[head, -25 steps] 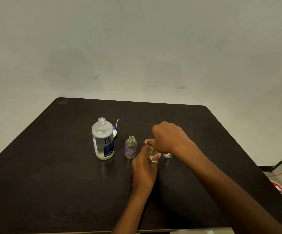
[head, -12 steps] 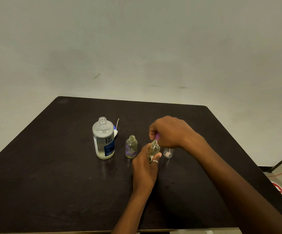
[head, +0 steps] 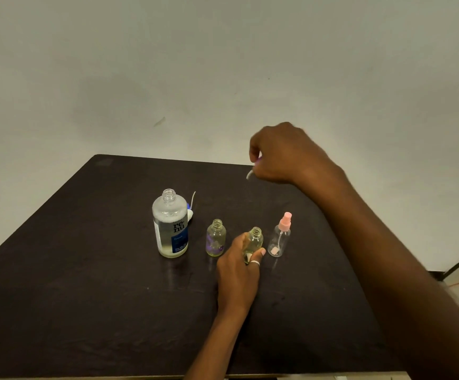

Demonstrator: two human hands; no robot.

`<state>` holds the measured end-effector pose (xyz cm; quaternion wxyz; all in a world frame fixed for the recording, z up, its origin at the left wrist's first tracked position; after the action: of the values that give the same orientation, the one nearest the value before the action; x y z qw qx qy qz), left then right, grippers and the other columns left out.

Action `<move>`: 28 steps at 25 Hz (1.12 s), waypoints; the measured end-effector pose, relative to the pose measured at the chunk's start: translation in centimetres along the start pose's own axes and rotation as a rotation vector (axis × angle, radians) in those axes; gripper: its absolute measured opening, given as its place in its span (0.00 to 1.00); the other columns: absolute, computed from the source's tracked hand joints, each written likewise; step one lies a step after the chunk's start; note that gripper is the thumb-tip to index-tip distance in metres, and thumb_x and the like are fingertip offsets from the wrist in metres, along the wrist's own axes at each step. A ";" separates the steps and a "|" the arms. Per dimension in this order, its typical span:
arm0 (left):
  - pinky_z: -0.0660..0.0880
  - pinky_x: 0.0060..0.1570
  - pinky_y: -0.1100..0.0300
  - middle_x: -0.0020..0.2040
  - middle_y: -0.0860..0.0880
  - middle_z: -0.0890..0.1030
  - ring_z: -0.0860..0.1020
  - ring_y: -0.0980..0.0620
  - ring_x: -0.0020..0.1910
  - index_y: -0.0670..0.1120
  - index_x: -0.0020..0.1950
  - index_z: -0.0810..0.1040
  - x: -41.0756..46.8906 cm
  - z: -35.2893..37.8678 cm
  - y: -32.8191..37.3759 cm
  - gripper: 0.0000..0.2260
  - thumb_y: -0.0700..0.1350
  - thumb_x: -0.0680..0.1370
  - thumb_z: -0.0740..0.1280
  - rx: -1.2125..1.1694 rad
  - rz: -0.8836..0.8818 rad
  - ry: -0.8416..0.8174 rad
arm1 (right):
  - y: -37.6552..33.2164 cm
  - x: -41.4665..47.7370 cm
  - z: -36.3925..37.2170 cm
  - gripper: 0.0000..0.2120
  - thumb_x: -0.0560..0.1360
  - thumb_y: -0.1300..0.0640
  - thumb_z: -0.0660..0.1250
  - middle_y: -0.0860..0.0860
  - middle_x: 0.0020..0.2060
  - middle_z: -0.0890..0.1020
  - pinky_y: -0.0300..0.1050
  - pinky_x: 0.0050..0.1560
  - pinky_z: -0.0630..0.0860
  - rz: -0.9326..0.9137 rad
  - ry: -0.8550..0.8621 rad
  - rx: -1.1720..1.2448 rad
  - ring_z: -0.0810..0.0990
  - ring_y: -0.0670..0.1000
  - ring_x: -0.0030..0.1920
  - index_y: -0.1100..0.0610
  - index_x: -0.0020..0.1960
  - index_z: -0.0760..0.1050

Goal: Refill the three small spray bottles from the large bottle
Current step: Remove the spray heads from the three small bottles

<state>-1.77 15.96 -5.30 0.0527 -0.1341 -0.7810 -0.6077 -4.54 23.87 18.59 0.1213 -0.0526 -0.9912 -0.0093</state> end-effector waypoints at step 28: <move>0.71 0.50 0.77 0.54 0.55 0.84 0.80 0.62 0.52 0.49 0.64 0.79 0.0 -0.2 0.2 0.18 0.46 0.75 0.74 -0.008 0.039 0.005 | 1.5 5.5 18.1 0.16 0.75 0.46 0.70 0.52 0.34 0.78 0.47 0.44 0.79 0.205 -0.395 0.068 0.80 0.53 0.40 0.57 0.37 0.74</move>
<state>-1.76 15.78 -5.08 0.0663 -0.1481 -0.7755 -0.6101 -14.04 26.51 2.41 -0.0729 -0.1497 -0.9849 0.0468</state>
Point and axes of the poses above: each hand's wrist, its own x-axis towards the middle knuckle, its own z-axis out of the palm, y = z × x, the point moved 7 cm from there along x, towards the middle knuckle
